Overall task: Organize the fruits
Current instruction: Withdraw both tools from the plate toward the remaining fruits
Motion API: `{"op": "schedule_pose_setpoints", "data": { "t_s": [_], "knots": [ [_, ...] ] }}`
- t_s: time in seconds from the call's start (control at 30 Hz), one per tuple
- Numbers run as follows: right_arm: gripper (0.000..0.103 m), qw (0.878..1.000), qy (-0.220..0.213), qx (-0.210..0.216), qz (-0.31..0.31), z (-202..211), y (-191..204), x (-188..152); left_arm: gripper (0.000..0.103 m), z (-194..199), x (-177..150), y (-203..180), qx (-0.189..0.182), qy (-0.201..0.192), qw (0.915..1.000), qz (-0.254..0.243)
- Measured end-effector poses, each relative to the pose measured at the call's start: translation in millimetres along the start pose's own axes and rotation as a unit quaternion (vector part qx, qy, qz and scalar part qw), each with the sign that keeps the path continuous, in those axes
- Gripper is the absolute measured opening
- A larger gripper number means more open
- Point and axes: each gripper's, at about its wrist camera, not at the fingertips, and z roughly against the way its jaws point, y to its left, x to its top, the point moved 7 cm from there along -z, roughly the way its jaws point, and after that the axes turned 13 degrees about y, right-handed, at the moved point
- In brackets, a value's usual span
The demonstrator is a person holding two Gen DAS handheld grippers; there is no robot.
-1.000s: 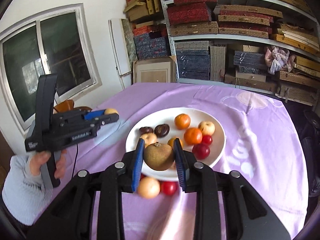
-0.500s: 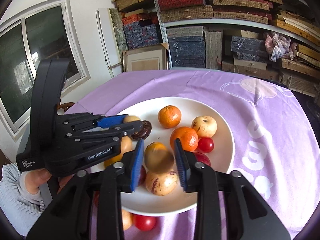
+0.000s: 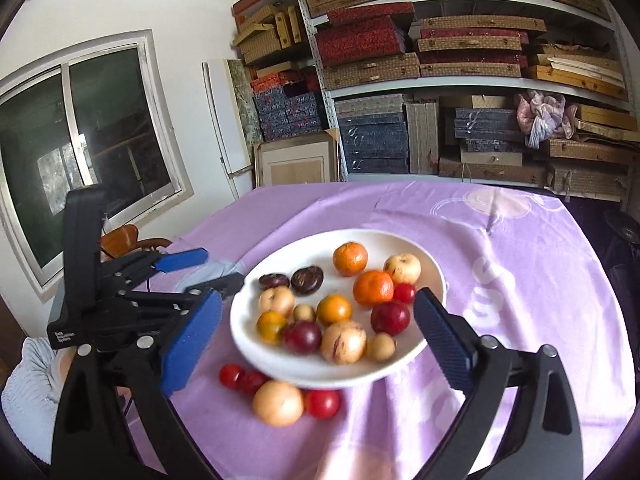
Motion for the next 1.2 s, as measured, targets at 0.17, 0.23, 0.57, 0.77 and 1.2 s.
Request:
{"op": "schedule_pose_setpoints", "data": {
  "t_s": [0.17, 0.23, 0.57, 0.77, 1.2],
  "knots": [
    [0.099, 0.999, 0.0, 0.01, -0.039, 11.1, -6.4, -38.4, 0.096, 31.7, -46.5, -7.0, 0.021, -0.021, 0.9995, 0.012],
    [0.099, 0.998, 0.01, 0.008, -0.058, 8.5, -8.7, -53.2, 0.099, 39.6, -56.8, -11.5, 0.03, -0.034, 0.9988, 0.018],
    [0.099, 0.997, 0.012, -0.028, -0.078, -2.4, -22.0, -68.1, 0.099, 53.9, -73.3, -36.5, 0.044, -0.069, 0.9966, -0.001],
    [0.099, 0.996, 0.048, -0.027, -0.075, -19.8, -21.8, -72.5, 0.099, 35.2, -78.3, -31.6, 0.066, -0.043, 0.9968, 0.002],
    [0.099, 0.996, 0.038, -0.034, -0.077, -19.2, -24.8, -71.0, 0.099, 10.0, -87.8, -23.3, 0.074, 0.007, 0.997, 0.02]
  ]
}}
